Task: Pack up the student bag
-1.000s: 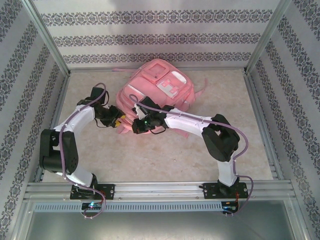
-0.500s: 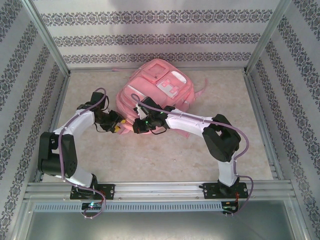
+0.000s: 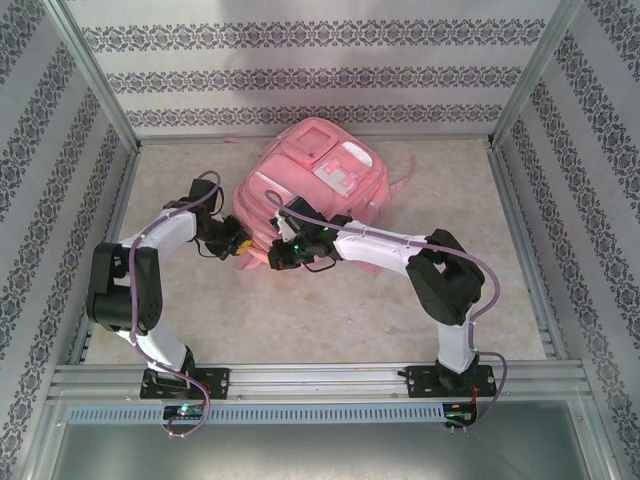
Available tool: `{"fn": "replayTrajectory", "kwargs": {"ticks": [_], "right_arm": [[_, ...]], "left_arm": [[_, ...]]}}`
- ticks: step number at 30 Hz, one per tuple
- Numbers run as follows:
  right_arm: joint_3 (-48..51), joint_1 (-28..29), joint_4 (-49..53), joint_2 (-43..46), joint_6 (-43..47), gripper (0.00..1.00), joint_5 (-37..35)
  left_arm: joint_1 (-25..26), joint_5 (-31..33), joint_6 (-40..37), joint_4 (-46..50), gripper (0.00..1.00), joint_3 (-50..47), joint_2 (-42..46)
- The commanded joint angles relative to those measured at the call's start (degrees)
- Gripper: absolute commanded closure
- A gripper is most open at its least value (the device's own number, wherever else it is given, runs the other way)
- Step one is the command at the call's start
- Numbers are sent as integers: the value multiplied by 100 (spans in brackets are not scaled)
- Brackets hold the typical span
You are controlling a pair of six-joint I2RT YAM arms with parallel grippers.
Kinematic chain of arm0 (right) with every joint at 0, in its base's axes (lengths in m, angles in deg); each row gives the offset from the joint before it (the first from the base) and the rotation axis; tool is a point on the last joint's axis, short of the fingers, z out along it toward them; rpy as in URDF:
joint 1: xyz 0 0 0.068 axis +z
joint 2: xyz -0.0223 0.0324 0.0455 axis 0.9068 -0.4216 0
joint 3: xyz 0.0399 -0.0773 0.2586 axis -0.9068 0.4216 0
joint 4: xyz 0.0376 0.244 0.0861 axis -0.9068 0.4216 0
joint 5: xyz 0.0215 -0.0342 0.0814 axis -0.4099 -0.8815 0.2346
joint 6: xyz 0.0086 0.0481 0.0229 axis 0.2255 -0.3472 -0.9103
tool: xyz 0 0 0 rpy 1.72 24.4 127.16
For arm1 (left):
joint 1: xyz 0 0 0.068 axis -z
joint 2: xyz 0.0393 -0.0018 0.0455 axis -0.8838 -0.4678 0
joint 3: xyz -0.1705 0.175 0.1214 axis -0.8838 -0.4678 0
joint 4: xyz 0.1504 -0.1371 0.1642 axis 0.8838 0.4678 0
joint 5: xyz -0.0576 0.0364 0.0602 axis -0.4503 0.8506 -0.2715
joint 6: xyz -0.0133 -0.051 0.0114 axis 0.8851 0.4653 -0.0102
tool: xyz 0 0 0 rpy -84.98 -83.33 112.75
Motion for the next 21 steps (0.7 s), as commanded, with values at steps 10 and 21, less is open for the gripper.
{"fn": "replayTrajectory", "kwargs": {"ticks": [10, 21], "right_arm": [[757, -139, 725, 657, 207, 100, -332], [1227, -684, 1132, 916, 278, 100, -732]], "left_arm": [[-247, 119, -158, -100, 100, 254, 24], [-342, 83, -131, -83, 100, 157, 128]]}}
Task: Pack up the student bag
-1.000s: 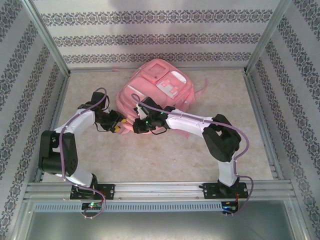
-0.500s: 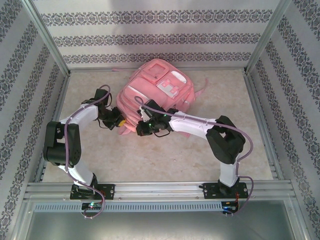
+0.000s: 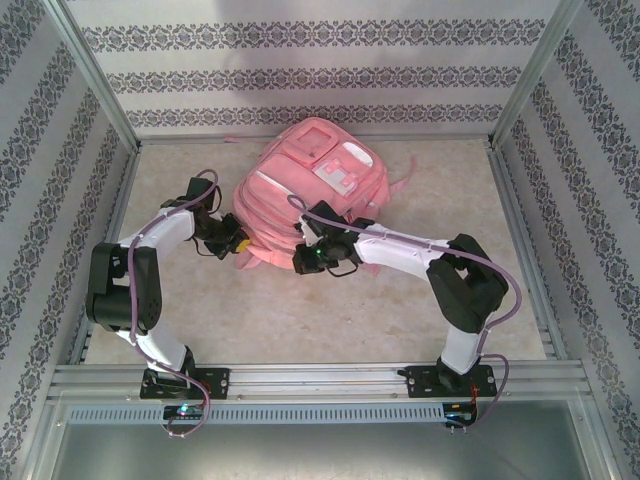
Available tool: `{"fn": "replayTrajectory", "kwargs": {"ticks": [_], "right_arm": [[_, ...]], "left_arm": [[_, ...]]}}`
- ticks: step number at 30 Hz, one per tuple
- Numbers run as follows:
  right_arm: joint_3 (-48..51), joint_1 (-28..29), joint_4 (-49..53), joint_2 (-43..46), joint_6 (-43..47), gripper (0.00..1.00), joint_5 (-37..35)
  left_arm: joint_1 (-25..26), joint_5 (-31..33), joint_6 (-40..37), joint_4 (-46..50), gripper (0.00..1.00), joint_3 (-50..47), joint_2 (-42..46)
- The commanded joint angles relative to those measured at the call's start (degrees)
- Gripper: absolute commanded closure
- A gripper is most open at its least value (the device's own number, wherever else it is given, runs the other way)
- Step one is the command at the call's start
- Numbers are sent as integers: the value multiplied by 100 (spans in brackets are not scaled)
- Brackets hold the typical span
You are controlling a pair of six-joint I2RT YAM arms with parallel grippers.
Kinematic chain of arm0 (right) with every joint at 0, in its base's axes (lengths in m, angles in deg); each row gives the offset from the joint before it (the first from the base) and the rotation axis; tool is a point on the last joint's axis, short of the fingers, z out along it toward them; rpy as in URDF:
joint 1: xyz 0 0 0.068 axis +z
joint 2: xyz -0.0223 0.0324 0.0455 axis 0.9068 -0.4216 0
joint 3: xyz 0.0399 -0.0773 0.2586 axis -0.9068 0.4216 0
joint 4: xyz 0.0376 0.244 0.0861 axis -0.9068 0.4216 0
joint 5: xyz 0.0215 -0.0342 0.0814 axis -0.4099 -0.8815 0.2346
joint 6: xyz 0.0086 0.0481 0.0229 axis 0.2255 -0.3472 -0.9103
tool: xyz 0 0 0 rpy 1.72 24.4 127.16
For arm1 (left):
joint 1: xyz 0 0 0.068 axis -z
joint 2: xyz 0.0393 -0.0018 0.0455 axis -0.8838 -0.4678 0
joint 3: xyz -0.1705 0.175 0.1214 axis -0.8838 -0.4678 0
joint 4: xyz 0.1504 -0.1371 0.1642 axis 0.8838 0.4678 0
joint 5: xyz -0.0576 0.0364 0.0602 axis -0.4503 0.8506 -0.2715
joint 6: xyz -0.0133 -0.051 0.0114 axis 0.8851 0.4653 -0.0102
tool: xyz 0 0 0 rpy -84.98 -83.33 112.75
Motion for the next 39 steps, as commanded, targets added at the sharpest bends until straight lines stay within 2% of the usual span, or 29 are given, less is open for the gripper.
{"fn": "replayTrajectory", "kwargs": {"ticks": [1, 19, 28, 32, 37, 39], "right_arm": [[293, -307, 778, 194, -23, 100, -513], [555, -1566, 1123, 324, -669, 100, -1480], [802, -1442, 1068, 679, -298, 100, -1285], [1024, -1616, 1021, 792, -331, 99, -1333], [850, -1856, 887, 567, -141, 89, -1287], [726, -1856, 846, 464, -57, 82, -1230]], "left_arm": [[-237, 227, -76, -124, 100, 118, 139], [-254, 165, -96, -114, 100, -47, 306], [-254, 165, -84, -114, 100, -38, 315], [-254, 162, -97, -91, 100, -40, 341], [-209, 93, -136, -120, 100, -119, 418], [-114, 130, -235, -48, 100, -115, 492]]}}
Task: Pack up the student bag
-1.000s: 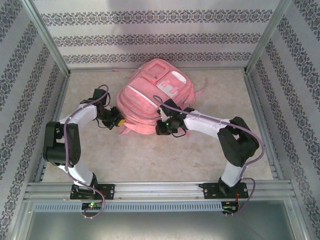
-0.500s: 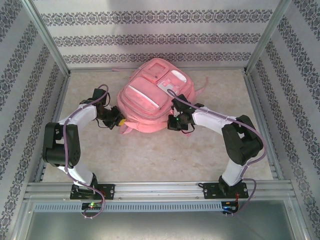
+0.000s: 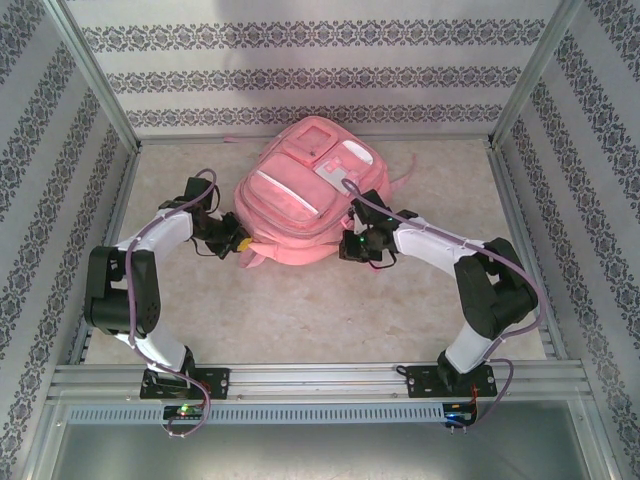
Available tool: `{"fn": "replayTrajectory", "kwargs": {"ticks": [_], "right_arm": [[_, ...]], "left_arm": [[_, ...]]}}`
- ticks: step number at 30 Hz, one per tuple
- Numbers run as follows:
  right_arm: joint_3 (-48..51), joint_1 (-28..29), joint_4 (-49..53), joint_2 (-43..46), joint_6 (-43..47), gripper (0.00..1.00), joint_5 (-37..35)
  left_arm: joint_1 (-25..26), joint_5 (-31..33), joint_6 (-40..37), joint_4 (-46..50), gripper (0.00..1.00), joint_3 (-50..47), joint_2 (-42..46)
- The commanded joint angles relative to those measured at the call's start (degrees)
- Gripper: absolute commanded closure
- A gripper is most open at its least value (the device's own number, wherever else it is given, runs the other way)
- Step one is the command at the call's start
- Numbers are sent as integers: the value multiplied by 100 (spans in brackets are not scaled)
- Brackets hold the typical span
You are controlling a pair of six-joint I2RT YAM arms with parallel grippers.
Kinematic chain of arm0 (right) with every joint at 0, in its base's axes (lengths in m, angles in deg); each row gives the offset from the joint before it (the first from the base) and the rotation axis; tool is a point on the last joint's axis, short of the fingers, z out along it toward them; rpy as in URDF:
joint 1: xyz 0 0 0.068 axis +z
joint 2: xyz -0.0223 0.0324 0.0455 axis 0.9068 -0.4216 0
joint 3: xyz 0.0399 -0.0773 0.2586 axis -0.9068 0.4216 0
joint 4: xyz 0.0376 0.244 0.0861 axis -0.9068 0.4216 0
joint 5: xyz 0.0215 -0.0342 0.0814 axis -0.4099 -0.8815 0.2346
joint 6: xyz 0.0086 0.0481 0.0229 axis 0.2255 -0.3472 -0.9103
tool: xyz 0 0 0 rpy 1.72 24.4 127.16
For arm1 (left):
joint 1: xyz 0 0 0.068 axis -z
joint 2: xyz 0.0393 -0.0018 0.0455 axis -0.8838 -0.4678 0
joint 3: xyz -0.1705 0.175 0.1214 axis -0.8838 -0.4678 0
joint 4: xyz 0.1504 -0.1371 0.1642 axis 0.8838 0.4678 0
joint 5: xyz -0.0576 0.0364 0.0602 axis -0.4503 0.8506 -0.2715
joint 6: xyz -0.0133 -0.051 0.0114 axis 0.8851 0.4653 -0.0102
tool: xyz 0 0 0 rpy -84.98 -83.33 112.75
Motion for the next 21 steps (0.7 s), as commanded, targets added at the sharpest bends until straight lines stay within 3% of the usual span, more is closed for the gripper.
{"fn": "replayTrajectory", "kwargs": {"ticks": [1, 6, 10, 15, 21], "right_arm": [[-145, -314, 453, -190, 69, 79, -765], [-128, -182, 606, 453, 66, 56, -771], [243, -175, 928, 1818, -154, 47, -1584], [366, -241, 1332, 2981, -177, 45, -2554], [530, -258, 1425, 3448, -173, 45, -2501]], "left_arm": [[-28, 424, -246, 44, 100, -63, 371], [300, 352, -192, 1, 100, -438, 785], [880, 365, 46, -163, 100, -930, 1310], [1872, 711, 393, -429, 100, -1512, 1876], [3268, 1185, 463, -679, 93, -1755, 1965]]}}
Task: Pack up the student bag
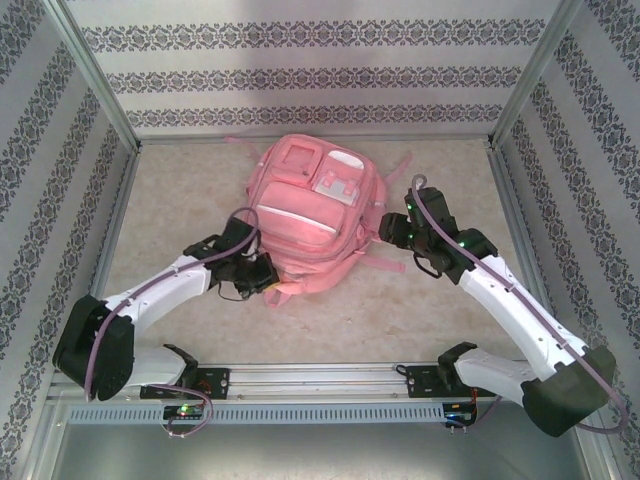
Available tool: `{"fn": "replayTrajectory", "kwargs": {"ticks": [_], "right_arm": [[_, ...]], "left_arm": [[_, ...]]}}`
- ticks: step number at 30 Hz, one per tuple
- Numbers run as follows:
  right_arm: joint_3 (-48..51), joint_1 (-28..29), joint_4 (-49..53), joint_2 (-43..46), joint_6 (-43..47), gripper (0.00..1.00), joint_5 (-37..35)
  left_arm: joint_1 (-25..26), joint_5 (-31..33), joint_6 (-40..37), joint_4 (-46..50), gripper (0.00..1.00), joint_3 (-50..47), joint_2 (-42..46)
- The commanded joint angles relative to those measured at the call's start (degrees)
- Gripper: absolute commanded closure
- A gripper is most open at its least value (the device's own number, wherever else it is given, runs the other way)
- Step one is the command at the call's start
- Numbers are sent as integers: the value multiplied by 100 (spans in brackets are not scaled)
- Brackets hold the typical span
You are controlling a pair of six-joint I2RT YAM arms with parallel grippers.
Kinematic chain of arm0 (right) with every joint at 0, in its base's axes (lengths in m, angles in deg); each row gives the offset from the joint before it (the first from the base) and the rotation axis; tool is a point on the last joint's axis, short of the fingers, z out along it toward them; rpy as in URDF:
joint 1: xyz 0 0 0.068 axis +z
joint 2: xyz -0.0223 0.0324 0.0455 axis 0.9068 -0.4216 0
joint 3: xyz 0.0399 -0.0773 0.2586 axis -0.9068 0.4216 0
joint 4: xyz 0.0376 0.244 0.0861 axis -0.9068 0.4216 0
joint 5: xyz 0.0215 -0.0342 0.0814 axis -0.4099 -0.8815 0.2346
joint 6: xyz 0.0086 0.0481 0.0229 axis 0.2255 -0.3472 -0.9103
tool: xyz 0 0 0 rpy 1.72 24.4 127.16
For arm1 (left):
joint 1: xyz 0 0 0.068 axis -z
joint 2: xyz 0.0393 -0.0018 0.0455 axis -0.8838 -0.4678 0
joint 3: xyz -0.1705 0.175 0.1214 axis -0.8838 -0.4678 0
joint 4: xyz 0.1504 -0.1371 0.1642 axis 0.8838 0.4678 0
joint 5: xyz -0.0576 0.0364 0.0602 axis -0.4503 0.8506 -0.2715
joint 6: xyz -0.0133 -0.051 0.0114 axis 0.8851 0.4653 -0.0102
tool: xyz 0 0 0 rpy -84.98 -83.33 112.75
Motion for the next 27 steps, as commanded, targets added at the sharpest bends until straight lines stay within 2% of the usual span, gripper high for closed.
{"fn": "replayTrajectory", "kwargs": {"ticks": [1, 4, 7, 12, 15, 18, 20, 27], "right_arm": [[292, -51, 300, 124, -28, 44, -218], [498, -86, 332, 382, -33, 44, -156], [719, -142, 326, 695, -23, 44, -175], [854, -326, 462, 1049, 75, 44, -192], [863, -393, 510, 1151, 184, 45, -184], [889, -449, 486, 1209, 202, 45, -130], [916, -510, 425, 1207, 234, 46, 18], [946, -865, 270, 969, -116, 49, 631]], "left_arm": [[797, 166, 0, -216, 90, -72, 21], [1426, 325, -130, -424, 74, 90, -219], [2007, 335, -534, -556, 66, 685, -856], [2567, 207, -1106, -39, 56, 1875, -1949], [2618, 167, -1298, 139, 56, 1984, -2020], [2616, 246, -1437, 128, 65, 1805, -1678], [2608, 261, -1503, 157, 65, 1711, -1486], [2613, -40, -1676, 183, 51, 1708, -1472]]}}
